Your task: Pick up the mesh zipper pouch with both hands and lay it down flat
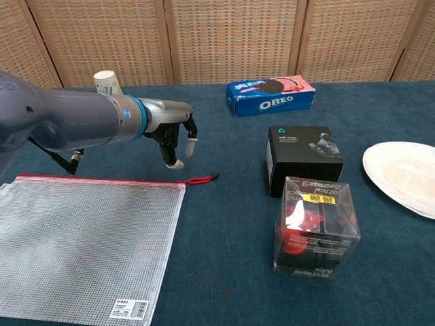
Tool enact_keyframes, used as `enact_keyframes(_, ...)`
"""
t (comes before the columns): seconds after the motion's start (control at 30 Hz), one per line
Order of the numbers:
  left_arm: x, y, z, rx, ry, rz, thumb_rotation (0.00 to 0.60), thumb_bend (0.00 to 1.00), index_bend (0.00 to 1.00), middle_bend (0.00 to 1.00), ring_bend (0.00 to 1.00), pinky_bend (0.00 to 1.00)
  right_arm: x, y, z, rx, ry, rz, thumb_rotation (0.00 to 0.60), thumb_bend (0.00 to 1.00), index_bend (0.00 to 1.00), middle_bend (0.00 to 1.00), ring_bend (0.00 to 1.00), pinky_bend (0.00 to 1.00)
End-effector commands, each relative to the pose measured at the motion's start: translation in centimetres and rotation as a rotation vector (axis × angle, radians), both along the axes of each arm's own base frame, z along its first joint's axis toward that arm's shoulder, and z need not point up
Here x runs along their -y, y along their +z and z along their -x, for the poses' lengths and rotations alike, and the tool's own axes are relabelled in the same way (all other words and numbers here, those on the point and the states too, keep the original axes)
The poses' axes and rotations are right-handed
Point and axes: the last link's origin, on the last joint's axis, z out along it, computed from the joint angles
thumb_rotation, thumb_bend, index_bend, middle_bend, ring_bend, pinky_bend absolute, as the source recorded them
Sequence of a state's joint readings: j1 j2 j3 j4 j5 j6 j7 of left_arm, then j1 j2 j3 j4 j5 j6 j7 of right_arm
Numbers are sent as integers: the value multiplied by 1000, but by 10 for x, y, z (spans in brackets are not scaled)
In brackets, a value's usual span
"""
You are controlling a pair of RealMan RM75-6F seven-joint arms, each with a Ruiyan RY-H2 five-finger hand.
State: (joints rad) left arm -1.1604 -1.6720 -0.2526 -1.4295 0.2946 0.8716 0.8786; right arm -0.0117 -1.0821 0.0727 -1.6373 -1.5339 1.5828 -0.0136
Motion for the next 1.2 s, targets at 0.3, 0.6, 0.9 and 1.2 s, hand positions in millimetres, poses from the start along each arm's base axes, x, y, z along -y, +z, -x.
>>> enact_keyframes(0.3, -3, -37, -16, -25, 23, 10, 600, 353, 479, 1000, 991, 1000, 1, 2, 2, 10, -10, 0, 600, 0, 33, 0, 0, 0)
enact_keyframes(0.6, -5, -49, -19, -29, 40, 25, 600, 353, 464, 1000, 991, 1000, 2, 1, 4, 16, -14, -9, 600, 0, 33, 0, 0, 0)
enact_keyframes(0.9, -8, -55, -18, -38, 45, 11, 600, 354, 464, 1000, 991, 1000, 3, 1, 5, 18, -17, -12, 600, 0, 37, 0, 0, 0)
enact_keyframes(1.2, -8, -59, -15, -39, 52, 15, 600, 397, 484, 1000, 991, 1000, 3, 3, 6, 21, -18, -9, 600, 0, 37, 0, 0, 0)
